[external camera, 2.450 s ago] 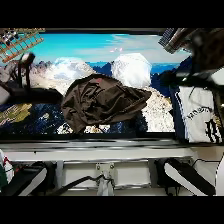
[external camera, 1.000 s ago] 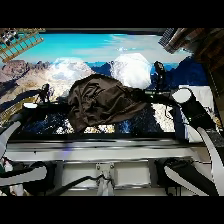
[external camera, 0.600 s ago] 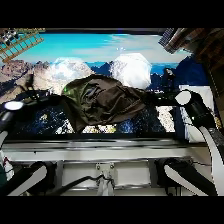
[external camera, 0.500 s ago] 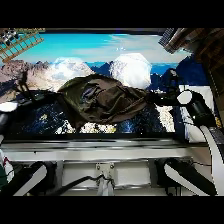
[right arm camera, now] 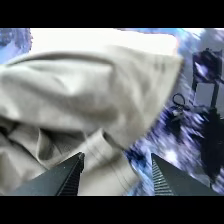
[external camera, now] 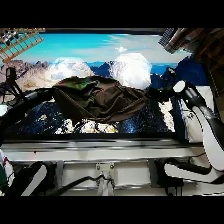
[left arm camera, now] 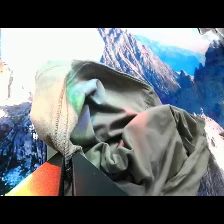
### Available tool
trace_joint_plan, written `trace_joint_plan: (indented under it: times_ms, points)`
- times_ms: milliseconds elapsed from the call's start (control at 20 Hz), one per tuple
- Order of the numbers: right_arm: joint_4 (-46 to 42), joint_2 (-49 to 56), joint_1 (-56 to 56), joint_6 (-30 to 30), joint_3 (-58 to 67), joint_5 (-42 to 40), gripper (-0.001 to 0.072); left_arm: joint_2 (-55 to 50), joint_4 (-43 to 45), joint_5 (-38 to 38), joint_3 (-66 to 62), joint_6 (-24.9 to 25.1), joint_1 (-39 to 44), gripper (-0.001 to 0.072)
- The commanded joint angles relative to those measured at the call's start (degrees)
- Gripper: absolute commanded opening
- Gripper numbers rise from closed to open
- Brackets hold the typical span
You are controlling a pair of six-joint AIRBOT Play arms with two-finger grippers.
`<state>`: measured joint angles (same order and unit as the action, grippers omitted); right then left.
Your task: Fold the clothes and pants, and hang the long-sleeved shirts on hangers.
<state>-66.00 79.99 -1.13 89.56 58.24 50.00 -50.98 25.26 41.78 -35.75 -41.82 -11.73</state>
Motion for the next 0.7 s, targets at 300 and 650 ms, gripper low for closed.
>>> trace_joint_plan:
  times_ms: [300, 650]
  points:
    - [-2.32, 9.94, 6.51, 3.45, 6.14, 2.58, 0.0507, 0.24, -0.04, 0.02, -0.04, -0.17, -0.07, 0.0004]
    - [-4.42, 10.10, 6.97, 4.94, 6.12, 6.38, 0.0495, 0.24, -0.04, 0.02, -0.04, -0.20, -0.07, 0.0004]
